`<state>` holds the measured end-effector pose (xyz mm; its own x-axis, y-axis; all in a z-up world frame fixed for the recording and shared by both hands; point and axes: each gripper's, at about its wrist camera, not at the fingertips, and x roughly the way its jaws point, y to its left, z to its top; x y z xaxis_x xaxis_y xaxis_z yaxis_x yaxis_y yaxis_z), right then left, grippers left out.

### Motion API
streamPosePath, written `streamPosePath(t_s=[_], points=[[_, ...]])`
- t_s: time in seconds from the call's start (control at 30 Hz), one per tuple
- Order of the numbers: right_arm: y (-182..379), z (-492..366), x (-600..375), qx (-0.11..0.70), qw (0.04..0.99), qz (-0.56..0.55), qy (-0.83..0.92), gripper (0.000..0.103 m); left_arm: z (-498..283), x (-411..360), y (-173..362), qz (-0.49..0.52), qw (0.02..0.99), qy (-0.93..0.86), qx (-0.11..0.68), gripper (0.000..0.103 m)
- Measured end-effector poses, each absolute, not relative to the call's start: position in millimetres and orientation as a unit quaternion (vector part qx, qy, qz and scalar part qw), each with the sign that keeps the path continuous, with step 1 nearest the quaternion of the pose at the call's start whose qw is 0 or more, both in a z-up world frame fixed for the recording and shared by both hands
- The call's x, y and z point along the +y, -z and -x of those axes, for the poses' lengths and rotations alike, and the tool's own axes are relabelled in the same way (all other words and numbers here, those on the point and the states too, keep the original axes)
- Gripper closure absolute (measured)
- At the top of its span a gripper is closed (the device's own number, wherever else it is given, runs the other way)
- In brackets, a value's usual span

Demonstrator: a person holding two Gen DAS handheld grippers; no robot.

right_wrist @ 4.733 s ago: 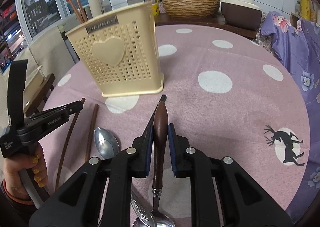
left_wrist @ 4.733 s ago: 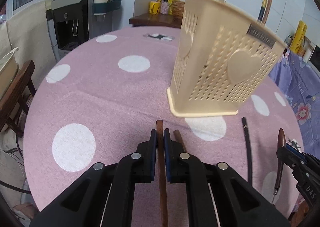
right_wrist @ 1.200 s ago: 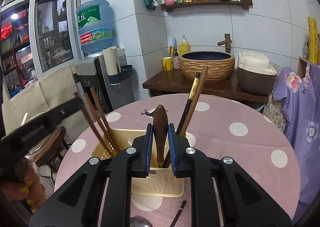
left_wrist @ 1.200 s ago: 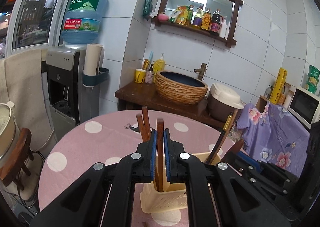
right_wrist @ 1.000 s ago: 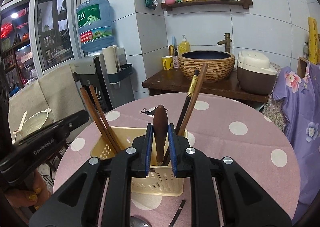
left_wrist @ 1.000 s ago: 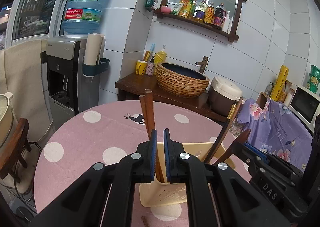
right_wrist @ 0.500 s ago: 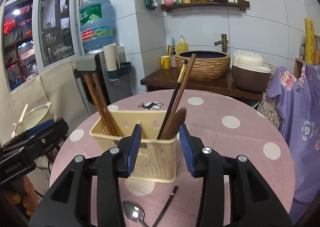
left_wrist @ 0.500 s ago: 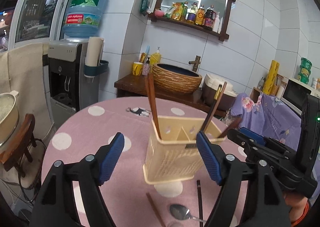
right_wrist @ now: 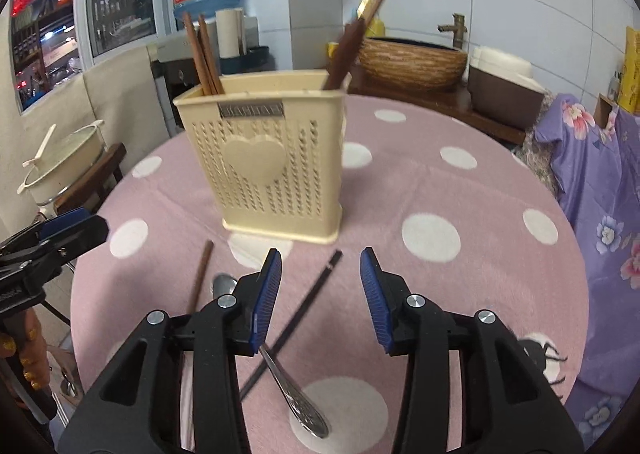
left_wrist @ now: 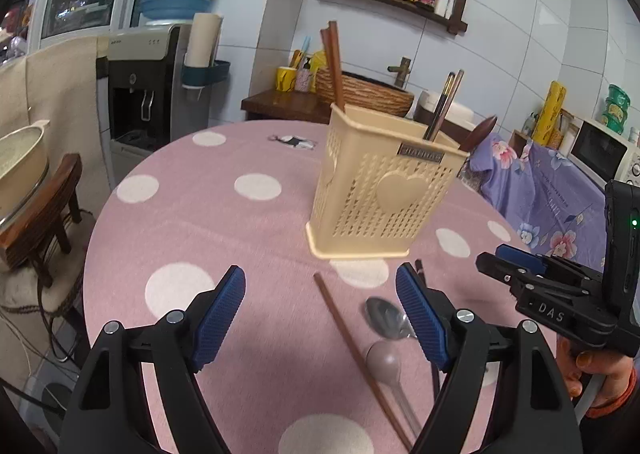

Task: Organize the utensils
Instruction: 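Move right tool to a metal spoon while left tool returns toward the table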

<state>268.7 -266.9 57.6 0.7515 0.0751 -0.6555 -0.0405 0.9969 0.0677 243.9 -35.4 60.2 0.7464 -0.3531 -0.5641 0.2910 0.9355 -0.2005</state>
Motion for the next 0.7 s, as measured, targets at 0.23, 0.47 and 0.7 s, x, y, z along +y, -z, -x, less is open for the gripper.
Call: streamPosePath(t_s=[0.23, 0.47, 0.7], points=[[-28, -257, -276, 0.385, 0.923, -0.026, -0.018, 0.061, -232, -26, -38, 0.043, 0.929, 0.155, 0.335, 0.026], [-8, -255, -270, 0.412, 0.911, 0.0, -0.018, 0.061, -225, -26, -17, 0.047, 0.917, 0.156, 0.363, 0.027], [0, -252, -268, 0.425, 0.905, 0.012, -0.022, 0.061, -224, -27, -14, 0.043, 0.915, 0.155, 0.37, 0.027]])
